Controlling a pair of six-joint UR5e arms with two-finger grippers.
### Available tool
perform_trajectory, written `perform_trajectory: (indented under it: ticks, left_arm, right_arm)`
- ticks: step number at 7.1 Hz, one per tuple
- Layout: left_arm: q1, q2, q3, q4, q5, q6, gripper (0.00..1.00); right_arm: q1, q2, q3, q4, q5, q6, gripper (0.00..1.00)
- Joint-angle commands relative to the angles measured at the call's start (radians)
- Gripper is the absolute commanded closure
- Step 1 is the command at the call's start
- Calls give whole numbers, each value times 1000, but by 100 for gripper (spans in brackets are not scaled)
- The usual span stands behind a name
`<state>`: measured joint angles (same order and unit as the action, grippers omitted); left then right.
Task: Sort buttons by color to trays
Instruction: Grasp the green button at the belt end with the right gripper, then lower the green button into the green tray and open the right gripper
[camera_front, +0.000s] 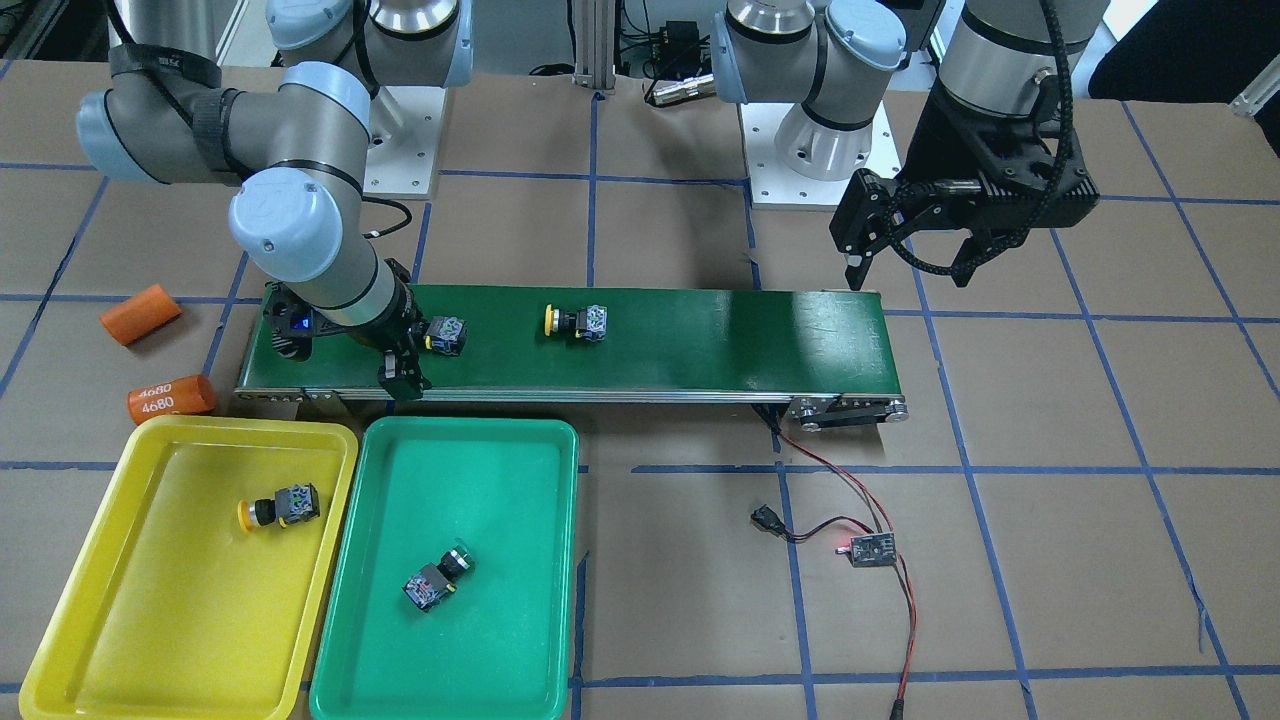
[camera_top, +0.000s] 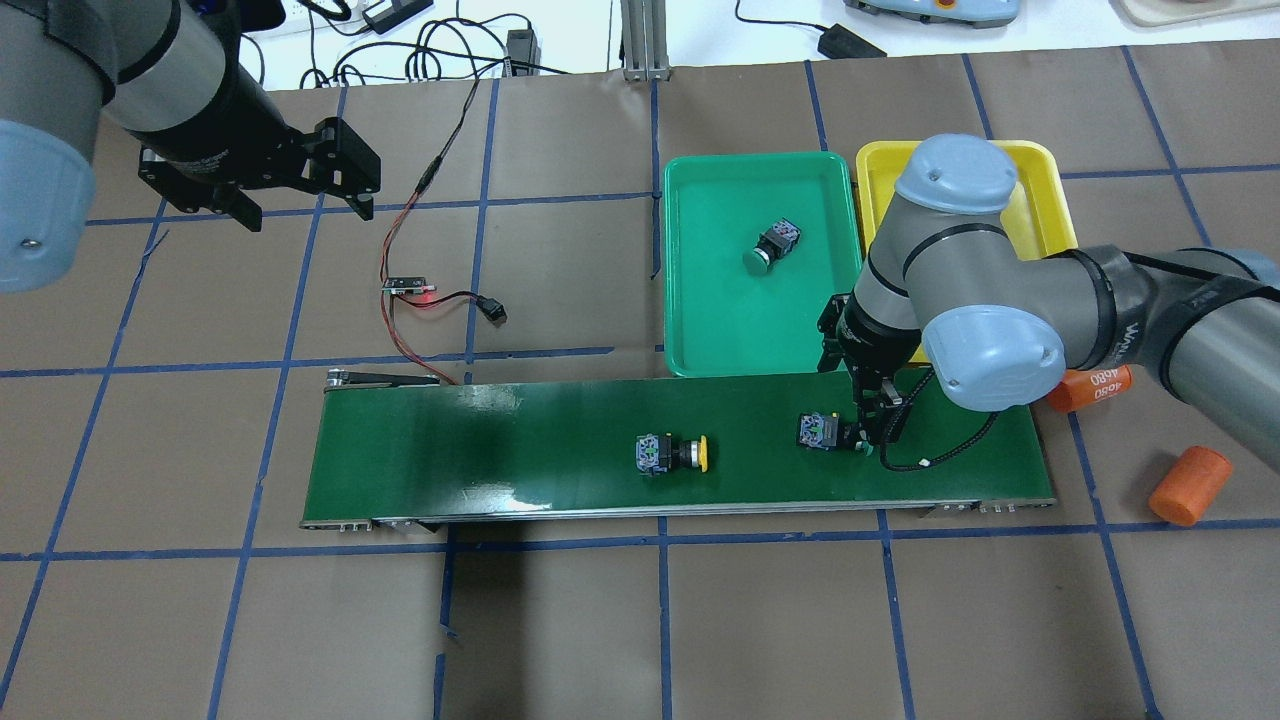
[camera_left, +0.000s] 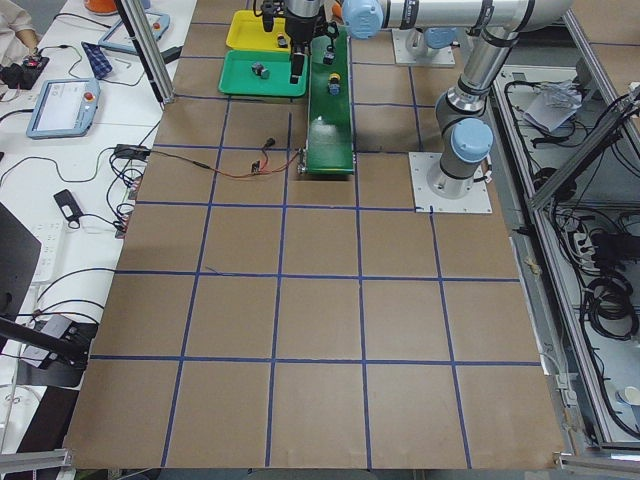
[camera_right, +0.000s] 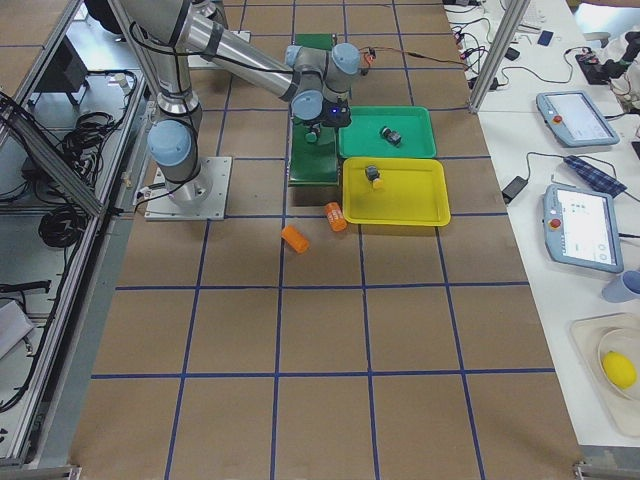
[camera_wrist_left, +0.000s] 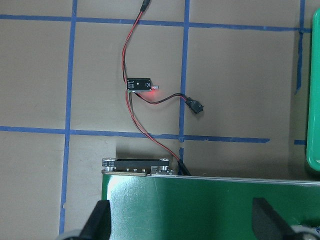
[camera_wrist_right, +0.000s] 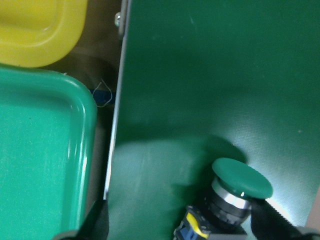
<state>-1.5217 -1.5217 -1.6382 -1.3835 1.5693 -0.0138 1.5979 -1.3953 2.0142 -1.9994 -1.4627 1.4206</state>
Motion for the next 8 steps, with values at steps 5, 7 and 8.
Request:
perform_trajectory:
  ticks: [5, 7, 8]
  left_arm:
    - [0, 0, 0, 0, 0, 0, 0]
    - [0, 0, 1, 0, 0, 0, 0]
    - [0, 0, 0, 0, 0, 0, 0]
  right_arm:
    - [-3, -74, 23, 79, -57, -51, 0]
    - [-16, -62, 43, 65, -109, -86, 0]
    - [-16, -56, 46, 65, -111, -91, 0]
